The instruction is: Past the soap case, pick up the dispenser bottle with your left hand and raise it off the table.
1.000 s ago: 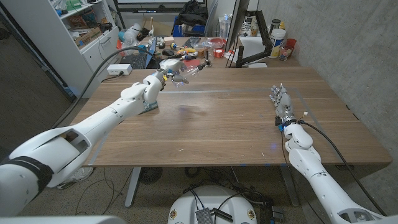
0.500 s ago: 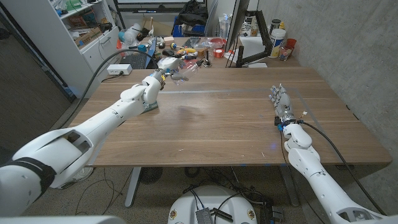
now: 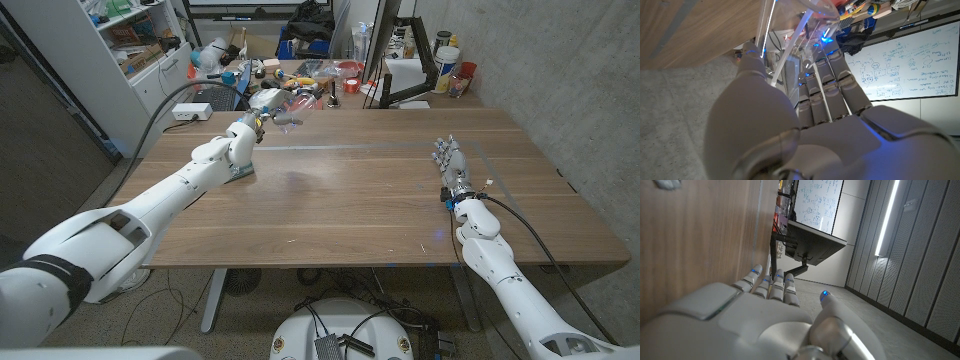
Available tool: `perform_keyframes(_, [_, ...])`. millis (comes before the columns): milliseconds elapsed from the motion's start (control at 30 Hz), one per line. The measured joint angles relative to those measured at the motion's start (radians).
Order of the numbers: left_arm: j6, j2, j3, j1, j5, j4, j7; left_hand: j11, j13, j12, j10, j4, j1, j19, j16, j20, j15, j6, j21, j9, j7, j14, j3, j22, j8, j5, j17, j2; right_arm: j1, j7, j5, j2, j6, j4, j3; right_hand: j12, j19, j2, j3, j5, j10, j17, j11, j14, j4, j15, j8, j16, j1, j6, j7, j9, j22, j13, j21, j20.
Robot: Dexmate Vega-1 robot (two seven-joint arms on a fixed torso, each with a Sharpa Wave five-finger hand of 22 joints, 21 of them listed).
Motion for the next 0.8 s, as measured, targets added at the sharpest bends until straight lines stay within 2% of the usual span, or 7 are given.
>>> perform_keyframes(100, [-0.008, -0.004, -0.008, 0.002, -0.010, 0.006, 0.006, 0.000, 0.000, 0.001, 0.000, 0.000, 0.000, 0.000, 0.000, 0.000, 0.003, 0.007, 0.000, 0.000, 0.007, 0.003, 0.000, 0.003, -0.003, 0.000, 0.000, 0.000, 0.000, 0.000, 0.000, 0.001, 0.000, 0.000, 0.000, 0.000, 0.000, 0.000, 0.000, 0.000, 0.000, 0.000, 0.000, 0.000, 0.000, 0.000, 0.000, -0.005, 0.000, 0.000, 0.000, 0.000, 0.000, 0.000, 0.000, 0.000])
perform_keyframes(800, [-0.044, -0.020, -0.041, 0.015, -0.045, 0.021, 0.055, 0.000, 0.005, 0.001, 0.000, 0.000, 0.000, 0.006, -0.004, 0.005, 0.000, 0.016, 0.000, 0.000, 0.009, 0.008, 0.000, 0.004, -0.005, 0.000, 0.000, 0.000, -0.006, -0.005, 0.004, 0.006, 0.008, -0.001, 0.003, 0.000, 0.004, 0.000, 0.000, 0.000, 0.000, 0.000, 0.000, 0.000, 0.000, 0.000, 0.000, -0.005, 0.000, 0.000, 0.000, 0.000, 0.000, 0.000, 0.000, 0.004])
